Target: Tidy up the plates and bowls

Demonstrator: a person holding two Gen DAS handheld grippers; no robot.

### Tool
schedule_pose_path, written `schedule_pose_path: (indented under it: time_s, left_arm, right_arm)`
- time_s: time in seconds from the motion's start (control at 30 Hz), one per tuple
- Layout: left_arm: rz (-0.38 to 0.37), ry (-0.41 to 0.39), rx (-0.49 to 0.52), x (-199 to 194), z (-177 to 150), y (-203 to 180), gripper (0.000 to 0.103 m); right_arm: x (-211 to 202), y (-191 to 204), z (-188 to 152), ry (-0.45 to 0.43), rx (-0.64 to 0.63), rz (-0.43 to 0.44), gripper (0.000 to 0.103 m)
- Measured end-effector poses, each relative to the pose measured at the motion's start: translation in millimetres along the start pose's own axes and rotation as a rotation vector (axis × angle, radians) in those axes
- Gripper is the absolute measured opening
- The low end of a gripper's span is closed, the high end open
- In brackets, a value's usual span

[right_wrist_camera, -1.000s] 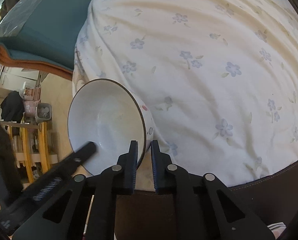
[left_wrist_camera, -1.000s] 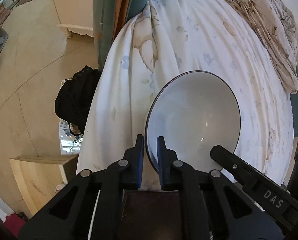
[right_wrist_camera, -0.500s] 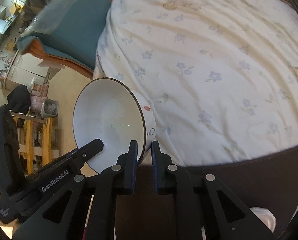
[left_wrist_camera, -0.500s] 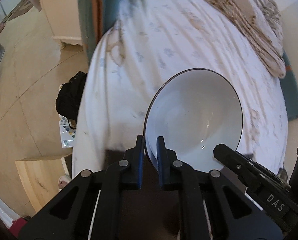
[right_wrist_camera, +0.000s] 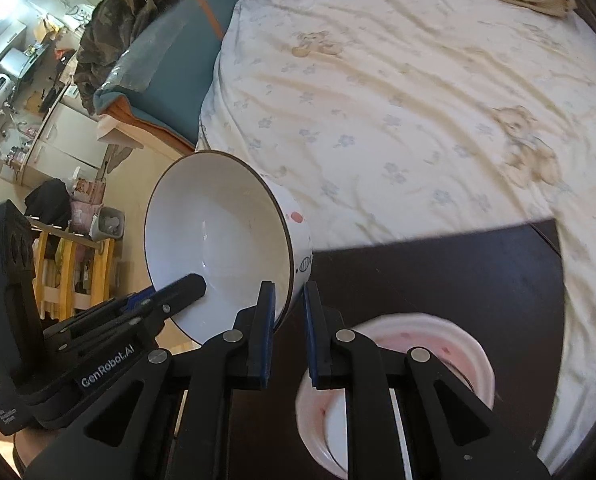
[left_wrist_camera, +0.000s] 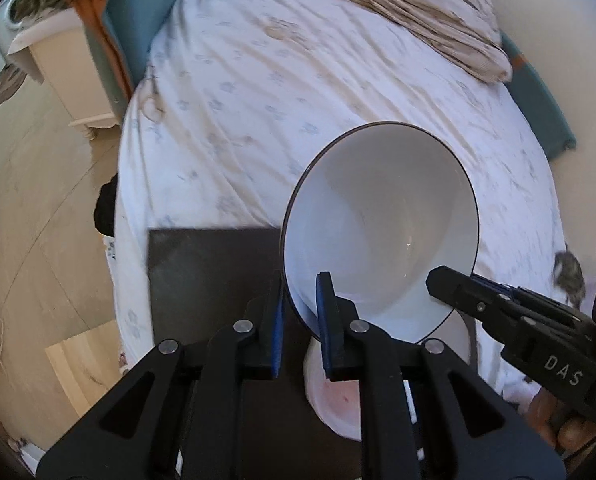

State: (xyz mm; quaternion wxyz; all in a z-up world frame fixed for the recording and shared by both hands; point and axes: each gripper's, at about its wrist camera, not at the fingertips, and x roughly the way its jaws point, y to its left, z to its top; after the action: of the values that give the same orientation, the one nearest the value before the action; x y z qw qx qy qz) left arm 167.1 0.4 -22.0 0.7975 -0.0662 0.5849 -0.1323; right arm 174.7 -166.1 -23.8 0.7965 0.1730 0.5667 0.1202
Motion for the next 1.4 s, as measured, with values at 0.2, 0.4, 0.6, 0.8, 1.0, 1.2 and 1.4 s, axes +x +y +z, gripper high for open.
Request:
schedule_pose_path:
  time_s: [0.2, 0.4, 0.6, 0.8, 1.0, 1.2, 1.4]
  left_arm:
    - [-0.027, -0.007, 0.080, -11, -36, -37, 0.012]
    - [-0.044, -0.018, 0.145, -23, -70, -65, 0.012]
    - [-0.053, 0.006, 0.170, -9, -82, -78, 0.012]
    - [-0.013, 0.005, 0.182, 0, -86, -88, 0.012]
    - [0.006, 0.022, 0.196, 9, -88, -90, 0.012]
    - [0.021, 0.077, 0.183, 29, -87, -86, 0.012]
    - [0.028, 0.089, 0.170, 33, -86, -84, 0.013]
  right_arm:
    - [-35, -27, -42, -0.010, -0.006, -0.004, 0.015]
    - [-62, -48, -87, -0.016, -0.002, 0.030, 0.017]
    - [-70, -69, -113, -0.018, 0.021, 0.038, 0.018]
    - [-73, -78, -119, -0.043, 0.027, 0.036, 0.019]
    - [-60, -84, -125, -0.003, 0.037, 0.034, 0.020]
    - [-52, -93, -123, 0.017, 0.088, 0.064, 0.021]
    - [-42, -94, -123, 0.056, 0.106, 0.063, 0.022]
